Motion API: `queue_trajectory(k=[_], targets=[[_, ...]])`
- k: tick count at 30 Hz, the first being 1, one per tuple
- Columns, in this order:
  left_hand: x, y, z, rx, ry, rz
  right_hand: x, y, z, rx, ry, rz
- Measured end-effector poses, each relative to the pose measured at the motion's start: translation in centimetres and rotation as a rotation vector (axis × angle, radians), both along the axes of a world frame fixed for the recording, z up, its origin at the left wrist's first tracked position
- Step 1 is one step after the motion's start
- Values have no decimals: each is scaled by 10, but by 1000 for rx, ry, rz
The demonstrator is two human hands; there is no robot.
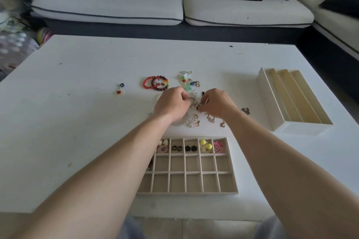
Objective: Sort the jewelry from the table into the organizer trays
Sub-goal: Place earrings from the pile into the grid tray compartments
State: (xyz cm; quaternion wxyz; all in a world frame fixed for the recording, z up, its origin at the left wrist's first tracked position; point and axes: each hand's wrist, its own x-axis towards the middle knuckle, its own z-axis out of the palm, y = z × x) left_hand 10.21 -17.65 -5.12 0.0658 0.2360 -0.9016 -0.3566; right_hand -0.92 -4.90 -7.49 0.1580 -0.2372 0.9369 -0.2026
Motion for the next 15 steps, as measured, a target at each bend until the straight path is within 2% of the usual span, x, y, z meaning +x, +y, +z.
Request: queue_trajectory(k=[9,15], targets=[[0,4,0,23,-10,-16,-1,3,8,-16,-175,26],[-3,-3,0,118,-9,-15,2,2,25,-274,-321,-49]])
